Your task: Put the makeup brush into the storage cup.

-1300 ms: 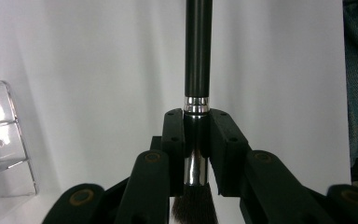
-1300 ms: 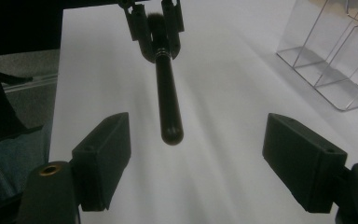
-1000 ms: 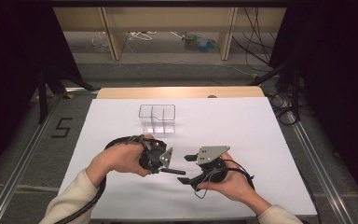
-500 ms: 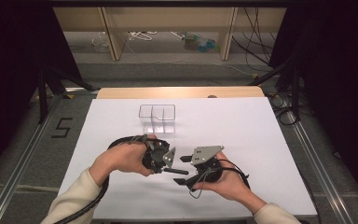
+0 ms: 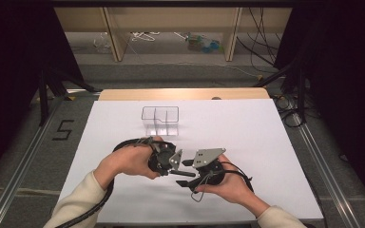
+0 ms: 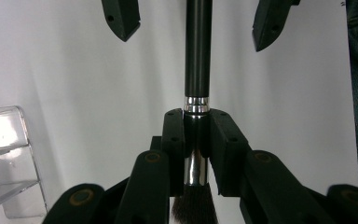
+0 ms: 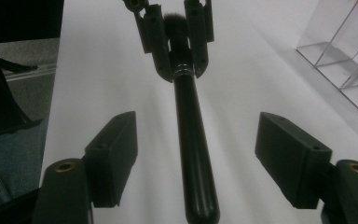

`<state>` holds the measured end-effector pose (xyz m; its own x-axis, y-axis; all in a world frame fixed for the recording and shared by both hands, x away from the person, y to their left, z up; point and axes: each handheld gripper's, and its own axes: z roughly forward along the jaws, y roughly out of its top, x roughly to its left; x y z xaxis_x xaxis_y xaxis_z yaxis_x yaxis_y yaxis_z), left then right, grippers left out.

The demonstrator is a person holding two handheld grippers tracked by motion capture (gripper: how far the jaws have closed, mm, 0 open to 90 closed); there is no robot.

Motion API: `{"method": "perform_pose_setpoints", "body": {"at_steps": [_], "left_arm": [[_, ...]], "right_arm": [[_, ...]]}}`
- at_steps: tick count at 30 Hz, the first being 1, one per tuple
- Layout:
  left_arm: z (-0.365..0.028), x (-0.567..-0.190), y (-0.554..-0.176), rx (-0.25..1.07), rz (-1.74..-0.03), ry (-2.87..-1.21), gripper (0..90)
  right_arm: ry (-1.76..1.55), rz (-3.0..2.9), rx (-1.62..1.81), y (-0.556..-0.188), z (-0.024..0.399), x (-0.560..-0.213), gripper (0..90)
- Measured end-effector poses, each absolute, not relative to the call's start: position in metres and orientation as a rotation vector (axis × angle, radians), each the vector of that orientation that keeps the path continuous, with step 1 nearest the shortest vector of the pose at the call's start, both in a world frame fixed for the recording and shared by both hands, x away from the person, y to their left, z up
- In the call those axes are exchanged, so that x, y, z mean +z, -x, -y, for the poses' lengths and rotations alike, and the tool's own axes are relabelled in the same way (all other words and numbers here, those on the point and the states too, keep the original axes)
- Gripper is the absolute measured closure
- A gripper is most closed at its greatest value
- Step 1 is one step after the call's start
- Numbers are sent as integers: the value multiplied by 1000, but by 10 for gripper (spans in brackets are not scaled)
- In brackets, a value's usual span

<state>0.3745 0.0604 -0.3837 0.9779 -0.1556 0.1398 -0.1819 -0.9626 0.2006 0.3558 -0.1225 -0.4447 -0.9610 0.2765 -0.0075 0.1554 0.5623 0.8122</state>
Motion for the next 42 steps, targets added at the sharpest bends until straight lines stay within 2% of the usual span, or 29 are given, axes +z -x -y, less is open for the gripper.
{"method": "perform_pose_setpoints", "body": {"at_steps": [1,5,9,16,31,42], "left_arm": [[-61,-386,-372,166,198,-2887,765],[-60,-384,-374,187,240,-2917,766],[-59,-385,-373,193,233,-2920,765],[-58,-386,-373,194,245,-2924,766],[-57,-387,-372,203,241,-2930,765],[-56,-389,-374,182,269,-2916,759]], "right_arm": [[-369,-2656,1361,-356,122,-445,342],[-372,-2672,1359,-357,122,-445,394],[-362,-2683,1344,-357,122,-446,493],[-355,-2697,1337,-358,121,-445,606],[-346,-2715,1321,-357,118,-445,770],[-326,-2722,1309,-355,118,-444,791]]}}
